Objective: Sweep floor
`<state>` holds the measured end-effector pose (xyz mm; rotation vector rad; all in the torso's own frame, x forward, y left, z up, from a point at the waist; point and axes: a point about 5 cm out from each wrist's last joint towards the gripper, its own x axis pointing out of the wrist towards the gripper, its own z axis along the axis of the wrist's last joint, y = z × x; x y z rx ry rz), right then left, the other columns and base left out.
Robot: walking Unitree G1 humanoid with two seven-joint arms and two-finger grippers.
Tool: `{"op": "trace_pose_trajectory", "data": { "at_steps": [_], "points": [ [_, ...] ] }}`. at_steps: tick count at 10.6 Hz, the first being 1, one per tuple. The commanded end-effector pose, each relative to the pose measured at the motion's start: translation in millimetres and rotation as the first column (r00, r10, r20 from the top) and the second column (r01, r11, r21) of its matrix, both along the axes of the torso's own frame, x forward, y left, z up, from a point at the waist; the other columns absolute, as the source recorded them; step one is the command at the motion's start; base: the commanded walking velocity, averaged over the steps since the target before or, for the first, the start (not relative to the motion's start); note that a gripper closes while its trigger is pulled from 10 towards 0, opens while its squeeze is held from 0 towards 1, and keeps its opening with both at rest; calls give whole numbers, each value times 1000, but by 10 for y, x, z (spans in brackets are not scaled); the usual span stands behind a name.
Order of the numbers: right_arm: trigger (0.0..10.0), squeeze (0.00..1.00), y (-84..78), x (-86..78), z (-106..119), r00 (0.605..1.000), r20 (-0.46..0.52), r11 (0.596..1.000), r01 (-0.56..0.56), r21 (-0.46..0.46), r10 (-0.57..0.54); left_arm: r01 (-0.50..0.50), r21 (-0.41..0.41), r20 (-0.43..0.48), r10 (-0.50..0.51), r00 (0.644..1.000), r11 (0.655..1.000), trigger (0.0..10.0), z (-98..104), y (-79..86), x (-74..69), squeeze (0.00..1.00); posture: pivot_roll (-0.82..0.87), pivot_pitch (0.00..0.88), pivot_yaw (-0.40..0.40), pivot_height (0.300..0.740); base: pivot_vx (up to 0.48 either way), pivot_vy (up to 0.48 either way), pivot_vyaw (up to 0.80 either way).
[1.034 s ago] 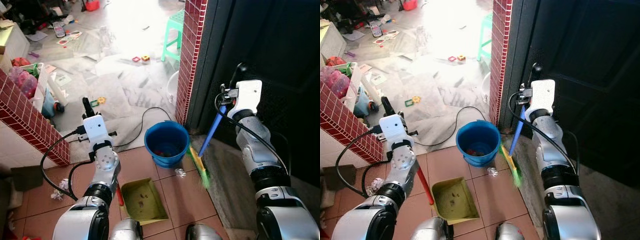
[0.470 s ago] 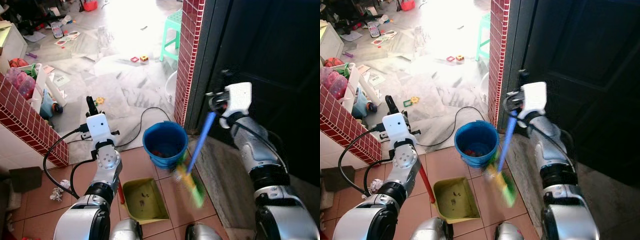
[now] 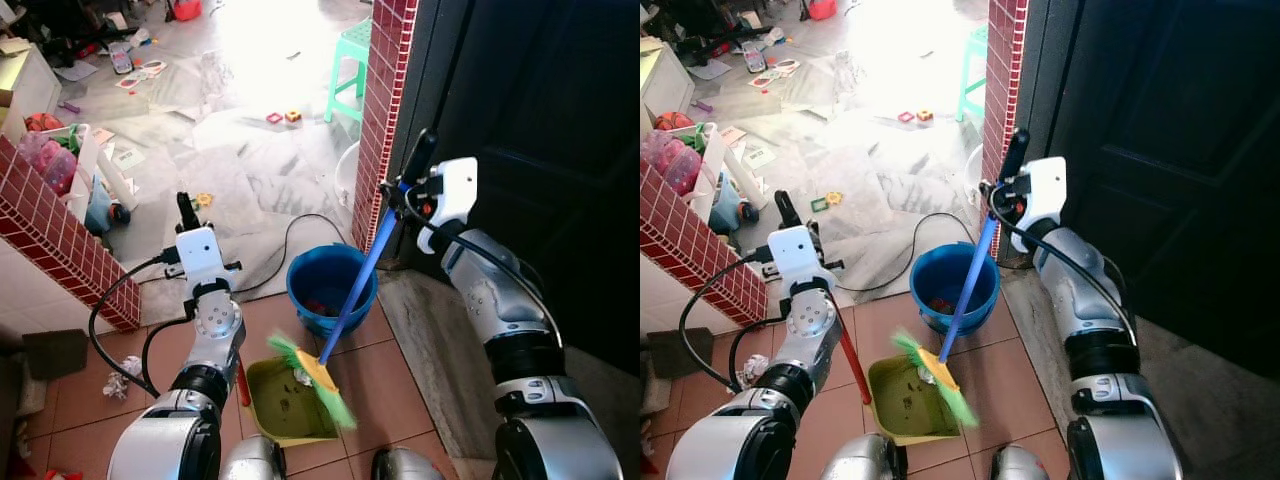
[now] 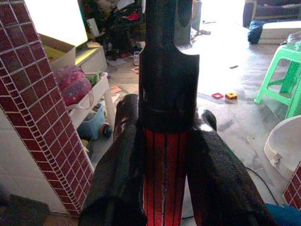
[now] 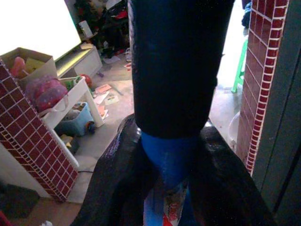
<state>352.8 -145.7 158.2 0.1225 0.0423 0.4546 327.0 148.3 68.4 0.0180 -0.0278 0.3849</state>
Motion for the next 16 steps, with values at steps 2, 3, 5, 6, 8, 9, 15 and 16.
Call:
{"op": "trace_pose_trajectory", "data": {
  "at_steps": [2,3,5,6,8,9,15,16],
  "points": [
    [10000,0,61,-19,169,998,38,996,-52,76,50,30,-5,-19,-30,999,1000,10000,-13,-26,13,0,-151,64,76,740,0,0,0],
    [10000,0,115,-41,235,995,36,987,-100,130,96,107,-66,-16,-108,994,992,10000,3,-65,49,0,-155,65,76,740,0,0,0],
    [10000,0,191,-98,328,980,34,959,-197,205,194,122,-96,-18,-124,992,988,10000,19,-41,78,0,-158,62,74,740,0,0,0],
    [10000,0,203,-115,348,975,40,952,-222,211,219,134,-103,-13,-136,991,986,10000,25,-40,83,0,-159,60,74,740,0,0,0],
    [10000,0,108,-75,349,982,50,974,-189,128,184,162,-175,15,-162,987,971,10000,55,9,114,0,-160,55,73,740,0,0,0],
    [10000,0,60,-64,331,986,53,984,-161,71,158,186,-204,23,-185,982,961,10000,60,14,124,0,-160,55,73,740,0,0,0],
    [10000,0,-76,-163,346,977,126,983,-162,-88,173,397,-245,9,-407,913,885,10000,31,-114,152,0,-163,48,79,740,0,0,0],
    [10000,0,-153,-218,404,969,154,977,-176,-122,194,396,-249,8,-408,913,884,10000,32,-90,154,0,-166,50,82,740,0,0,0]
  ]
}}
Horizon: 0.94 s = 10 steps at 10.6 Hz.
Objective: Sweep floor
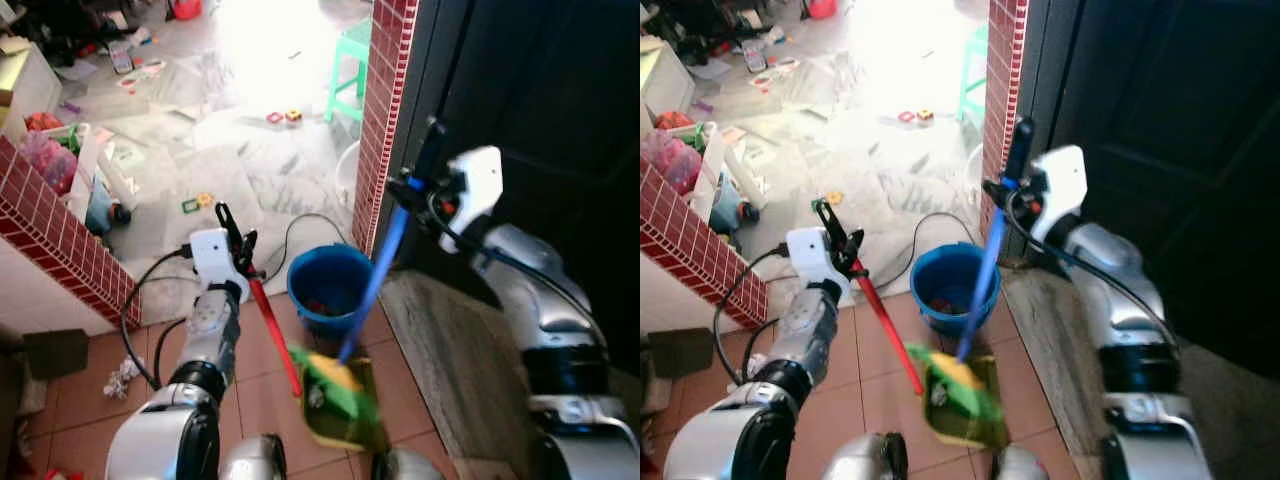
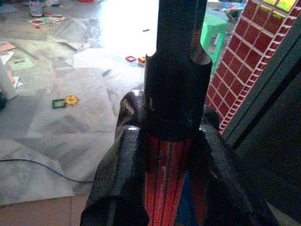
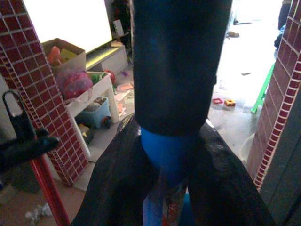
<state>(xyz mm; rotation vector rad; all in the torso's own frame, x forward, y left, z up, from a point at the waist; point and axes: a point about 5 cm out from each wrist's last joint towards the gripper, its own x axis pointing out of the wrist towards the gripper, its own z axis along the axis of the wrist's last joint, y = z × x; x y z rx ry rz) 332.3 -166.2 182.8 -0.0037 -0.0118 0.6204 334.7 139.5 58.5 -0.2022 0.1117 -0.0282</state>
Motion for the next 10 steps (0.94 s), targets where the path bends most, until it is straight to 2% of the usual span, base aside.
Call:
{"op": "trace_pose_trajectory", "data": {
  "at_steps": [1,2,3,4,7,8,9,10],
  "points": [
    [10000,0,-7,-34,193,996,80,999,-37,-13,38,7,-27,48,-6,999,1000,10000,129,13,78,0,-174,50,87,740,0,0,0],
    [10000,0,-89,-69,244,995,72,997,-71,-10,71,21,-29,45,-19,999,999,10000,123,15,75,0,-176,50,90,740,0,0,0],
    [10000,0,-148,-138,268,988,68,988,-135,-75,140,33,-7,55,-33,998,999,10000,140,19,83,0,-178,50,94,740,0,0,0],
    [10000,0,-191,-159,242,987,61,982,-142,-123,150,31,-2,60,-31,998,1000,10000,160,39,97,0,-179,50,95,740,0,0,0],
    [10000,0,-269,-177,13,992,11,961,-117,-252,124,8,21,74,-9,997,1000,10000,188,188,100,0,-169,52,95,740,0,0,0],
    [10000,0,-269,-176,-37,993,2,960,-112,-257,117,1,15,79,-2,997,1000,10000,194,220,97,0,-169,52,95,740,0,0,0],
    [10000,0,-293,-172,-255,999,-6,935,-51,-351,53,-22,3,103,22,994,1000,10000,228,301,83,0,-160,46,94,740,0,0,0],
    [10000,0,-313,-166,-387,1000,-19,931,-1,-364,-6,-47,23,125,43,991,999,10000,264,363,74,0,-155,41,93,740,0,0,0]
  ]
}}
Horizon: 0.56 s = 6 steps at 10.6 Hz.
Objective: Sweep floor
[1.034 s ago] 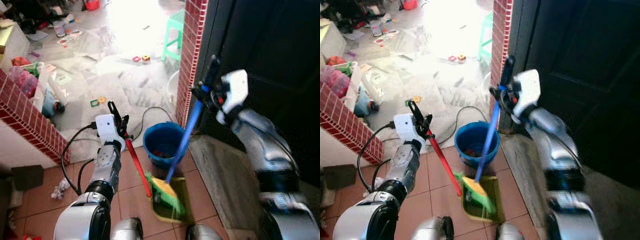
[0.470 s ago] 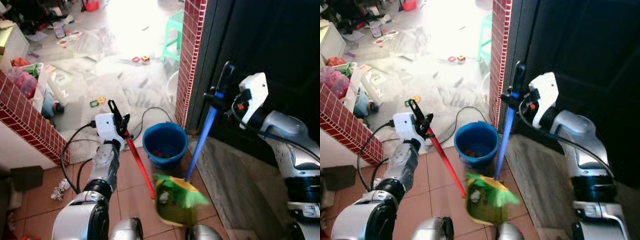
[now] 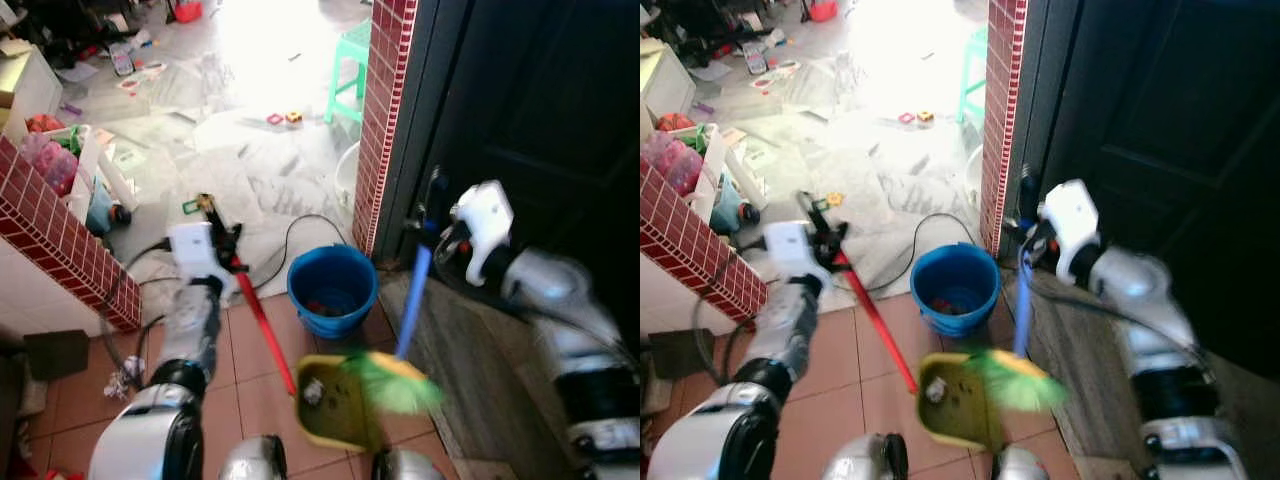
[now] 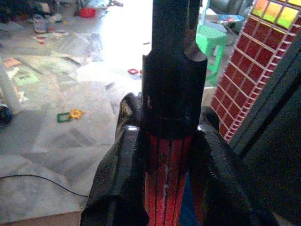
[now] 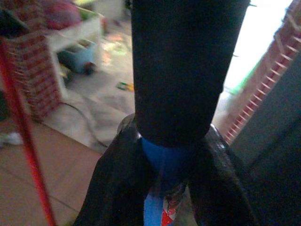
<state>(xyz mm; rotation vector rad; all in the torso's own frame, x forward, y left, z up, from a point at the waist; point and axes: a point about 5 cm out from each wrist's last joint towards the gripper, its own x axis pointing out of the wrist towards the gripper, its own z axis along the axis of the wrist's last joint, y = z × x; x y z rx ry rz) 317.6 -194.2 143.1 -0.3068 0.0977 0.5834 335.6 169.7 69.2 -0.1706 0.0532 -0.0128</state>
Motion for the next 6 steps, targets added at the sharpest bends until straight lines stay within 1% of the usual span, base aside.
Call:
{"op": "trace_pose_trajectory", "data": {
  "at_steps": [1,2,3,4,5,6],
  "points": [
    [10000,0,-71,4,-115,997,-22,996,74,-48,-75,-52,33,98,49,994,998,10000,209,141,59,0,-147,30,89,740,0,0,0],
    [10000,0,-124,26,-270,979,-25,978,202,-59,-204,-119,77,140,107,984,990,10000,298,275,57,0,-144,21,89,740,0,0,0],
    [10000,0,-151,41,-437,940,-37,940,336,-52,-338,-204,103,192,182,964,974,10000,440,436,60,0,-138,0,84,740,0,0,0],
    [10000,0,-124,39,-511,931,-47,932,359,-50,-361,-253,100,233,225,946,962,10000,568,521,61,0,-134,0,76,740,0,0,0],
    [10000,0,-75,37,-560,933,-35,933,357,-57,-359,-287,106,302,245,921,952,10000,757,560,60,0,-130,0,64,740,0,0,0],
    [10000,0,-65,71,-589,932,-31,930,359,-75,-362,-320,85,350,273,896,944,10000,911,586,44,0,-125,0,53,740,0,0,0]
  ]
}}
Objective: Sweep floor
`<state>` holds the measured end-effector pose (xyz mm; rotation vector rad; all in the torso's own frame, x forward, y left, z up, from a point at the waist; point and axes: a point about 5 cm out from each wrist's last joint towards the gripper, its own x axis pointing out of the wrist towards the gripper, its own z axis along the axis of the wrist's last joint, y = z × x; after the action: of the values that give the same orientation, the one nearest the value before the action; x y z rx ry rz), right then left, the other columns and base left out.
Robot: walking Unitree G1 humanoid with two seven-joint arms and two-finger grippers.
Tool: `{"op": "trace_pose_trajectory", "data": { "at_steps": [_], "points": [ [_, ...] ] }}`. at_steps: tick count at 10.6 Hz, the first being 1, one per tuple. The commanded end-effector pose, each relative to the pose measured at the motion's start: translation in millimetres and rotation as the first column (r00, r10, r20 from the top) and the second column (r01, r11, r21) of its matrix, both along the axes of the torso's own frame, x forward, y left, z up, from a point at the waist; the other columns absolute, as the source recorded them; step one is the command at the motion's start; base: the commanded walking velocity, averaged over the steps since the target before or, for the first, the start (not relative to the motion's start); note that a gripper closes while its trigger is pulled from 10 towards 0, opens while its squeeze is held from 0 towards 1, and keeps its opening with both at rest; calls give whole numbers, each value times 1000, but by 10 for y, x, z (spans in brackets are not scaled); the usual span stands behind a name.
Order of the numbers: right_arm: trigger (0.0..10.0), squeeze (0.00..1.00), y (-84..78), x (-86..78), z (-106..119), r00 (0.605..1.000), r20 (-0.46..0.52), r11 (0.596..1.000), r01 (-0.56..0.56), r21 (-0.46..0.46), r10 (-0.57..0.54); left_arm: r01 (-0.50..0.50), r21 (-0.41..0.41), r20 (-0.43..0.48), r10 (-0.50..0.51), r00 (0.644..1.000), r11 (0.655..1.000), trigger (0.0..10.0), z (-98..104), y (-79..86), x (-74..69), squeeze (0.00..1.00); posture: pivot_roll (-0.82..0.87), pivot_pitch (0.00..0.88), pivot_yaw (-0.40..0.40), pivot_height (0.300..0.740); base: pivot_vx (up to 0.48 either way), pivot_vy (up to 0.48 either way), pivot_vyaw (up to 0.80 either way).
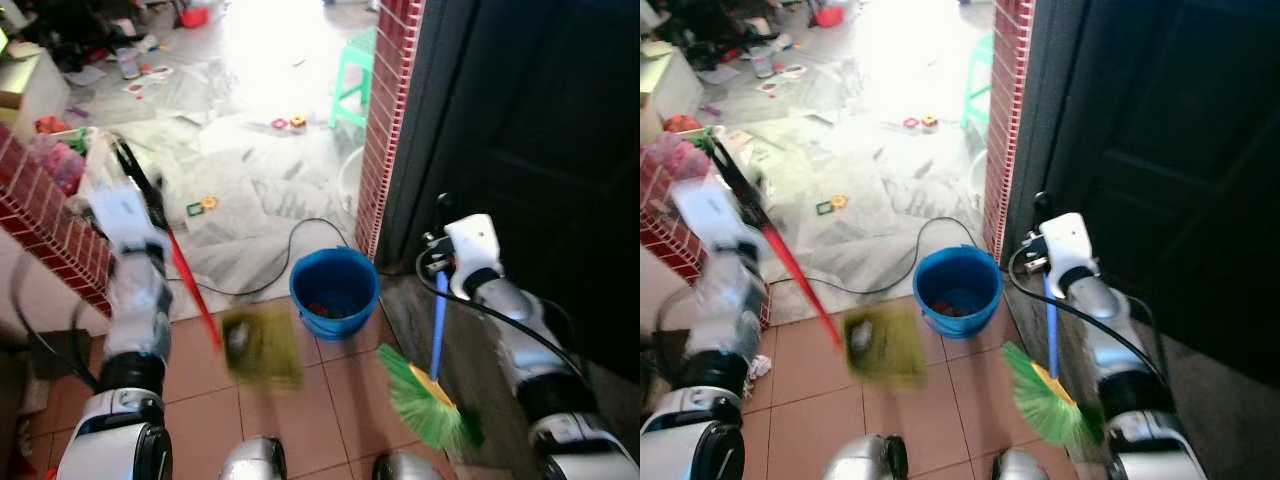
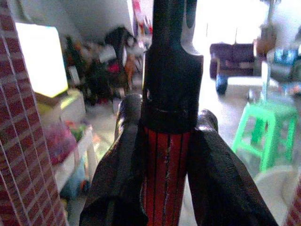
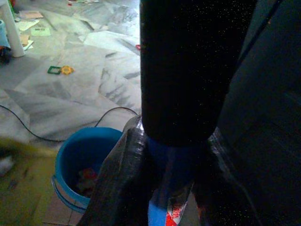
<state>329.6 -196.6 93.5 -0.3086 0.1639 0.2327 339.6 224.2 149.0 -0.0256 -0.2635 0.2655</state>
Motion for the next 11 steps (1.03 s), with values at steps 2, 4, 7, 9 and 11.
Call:
{"op": "trace_pose_trajectory", "data": {
  "at_steps": [2,4,7,9,11],
  "points": [
    [10000,0,-37,32,-66,999,-36,999,7,-50,-9,-112,-20,113,113,987,994,10000,303,187,-48,0,-113,0,20,740,0,0,0],
    [10000,0,-46,93,-46,1000,-25,998,-2,-65,0,-258,-46,200,262,944,965,10000,644,394,-159,0,-115,0,4,740,0,0,0],
    [10000,0,-71,84,-91,999,-31,998,8,-62,-10,-307,-76,288,315,904,949,10000,1023,482,-113,0,-123,0,21,740,0,0,0],
    [10000,0,-17,63,-118,1000,-25,999,13,-31,-13,-294,-110,324,314,892,949,10000,1242,462,-1,0,-131,0,46,740,0,0,0],
    [10000,0,35,38,-120,1000,-11,1000,21,-5,-21,-246,-106,363,268,892,964,10000,1394,356,92,0,-137,0,65,740,0,0,0]
  ]
}}
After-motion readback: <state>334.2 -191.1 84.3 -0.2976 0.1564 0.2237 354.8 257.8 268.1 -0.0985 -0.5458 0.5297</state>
